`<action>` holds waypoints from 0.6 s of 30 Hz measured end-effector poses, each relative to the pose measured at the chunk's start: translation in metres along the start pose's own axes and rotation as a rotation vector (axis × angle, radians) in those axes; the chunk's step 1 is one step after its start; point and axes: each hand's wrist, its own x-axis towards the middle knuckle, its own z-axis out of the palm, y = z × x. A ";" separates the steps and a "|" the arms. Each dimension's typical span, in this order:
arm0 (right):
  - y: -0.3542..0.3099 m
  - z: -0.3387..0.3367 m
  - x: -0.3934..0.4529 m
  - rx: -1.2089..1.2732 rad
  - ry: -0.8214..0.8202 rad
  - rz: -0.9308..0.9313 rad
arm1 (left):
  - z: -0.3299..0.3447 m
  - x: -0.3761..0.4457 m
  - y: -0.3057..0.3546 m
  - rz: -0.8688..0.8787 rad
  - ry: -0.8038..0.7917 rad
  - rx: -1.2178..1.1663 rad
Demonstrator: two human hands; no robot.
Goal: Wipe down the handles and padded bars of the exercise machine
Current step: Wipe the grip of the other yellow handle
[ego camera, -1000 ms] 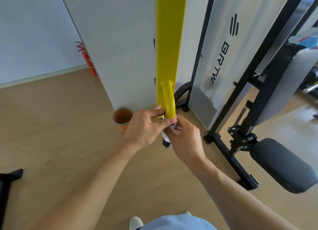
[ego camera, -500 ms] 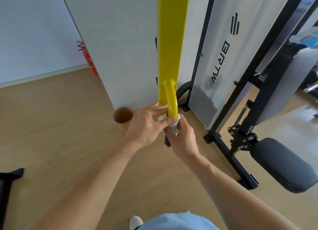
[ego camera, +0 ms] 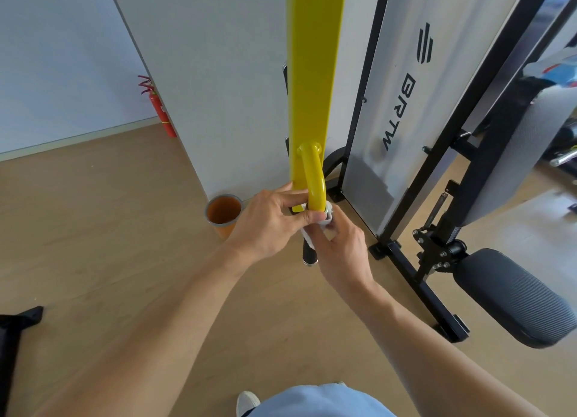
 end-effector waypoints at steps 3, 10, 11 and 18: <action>0.016 0.003 -0.007 -0.079 -0.006 0.008 | 0.000 -0.001 0.001 -0.040 0.000 0.024; 0.008 0.003 -0.006 0.001 0.004 0.090 | 0.001 -0.002 0.006 -0.089 -0.006 0.036; 0.002 0.001 -0.004 0.045 0.034 0.050 | 0.001 -0.003 0.007 -0.092 0.002 0.045; 0.053 0.009 -0.026 -0.161 -0.186 0.209 | 0.001 -0.007 0.015 -0.133 -0.001 -0.001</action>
